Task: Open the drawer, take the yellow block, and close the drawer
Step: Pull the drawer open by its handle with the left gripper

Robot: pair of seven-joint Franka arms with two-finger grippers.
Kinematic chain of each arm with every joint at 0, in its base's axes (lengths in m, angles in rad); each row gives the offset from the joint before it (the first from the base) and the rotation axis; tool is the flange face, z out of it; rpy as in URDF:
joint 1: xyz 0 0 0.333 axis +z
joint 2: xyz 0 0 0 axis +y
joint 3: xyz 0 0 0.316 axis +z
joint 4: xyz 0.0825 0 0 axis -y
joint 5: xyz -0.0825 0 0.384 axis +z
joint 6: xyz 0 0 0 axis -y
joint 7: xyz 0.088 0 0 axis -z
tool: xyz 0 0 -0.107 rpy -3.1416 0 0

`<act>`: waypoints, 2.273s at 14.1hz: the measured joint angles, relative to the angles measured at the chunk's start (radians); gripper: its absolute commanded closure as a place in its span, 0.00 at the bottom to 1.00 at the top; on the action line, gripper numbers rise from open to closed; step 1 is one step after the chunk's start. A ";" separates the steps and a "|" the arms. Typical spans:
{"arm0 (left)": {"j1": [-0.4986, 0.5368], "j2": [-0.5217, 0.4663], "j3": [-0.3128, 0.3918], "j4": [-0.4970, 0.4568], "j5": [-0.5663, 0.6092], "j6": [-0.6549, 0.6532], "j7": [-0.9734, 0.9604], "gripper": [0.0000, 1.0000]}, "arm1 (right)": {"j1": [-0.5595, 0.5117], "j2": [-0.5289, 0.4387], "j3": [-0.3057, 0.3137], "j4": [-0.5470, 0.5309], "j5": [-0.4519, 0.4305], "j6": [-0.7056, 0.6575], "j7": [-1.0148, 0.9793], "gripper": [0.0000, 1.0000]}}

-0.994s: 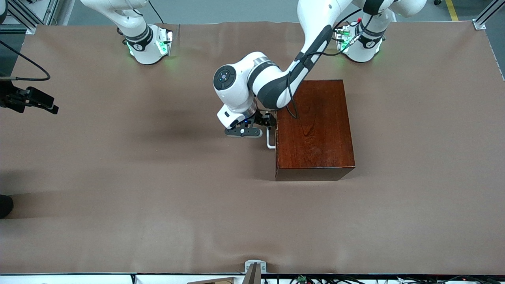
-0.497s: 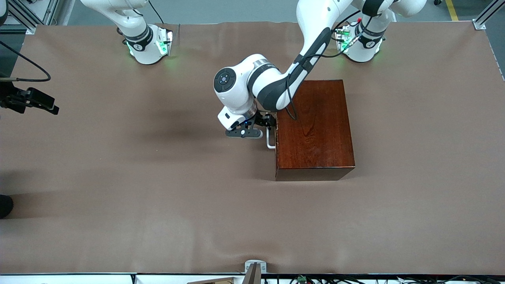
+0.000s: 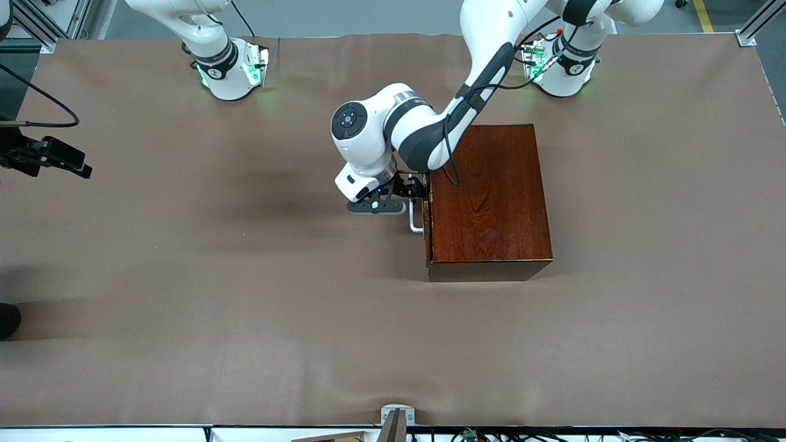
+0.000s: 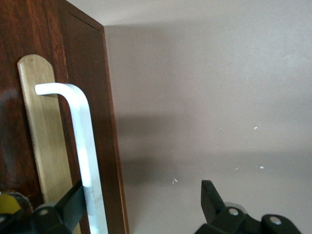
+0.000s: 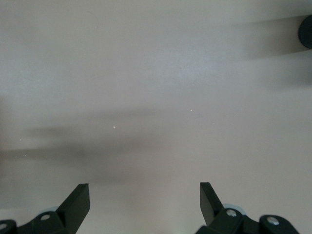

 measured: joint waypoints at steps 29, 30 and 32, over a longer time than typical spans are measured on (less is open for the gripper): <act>-0.003 0.016 -0.031 0.000 -0.134 0.244 -0.068 0.00 | 0.061 0.066 0.013 0.014 0.010 0.008 0.000 0.00; -0.003 0.016 -0.031 0.000 -0.135 0.246 -0.068 0.00 | 0.069 0.068 0.013 0.014 0.009 0.007 0.001 0.00; -0.003 0.017 -0.036 0.000 -0.149 0.274 -0.068 0.00 | 0.069 0.069 0.010 0.014 0.009 0.005 0.002 0.00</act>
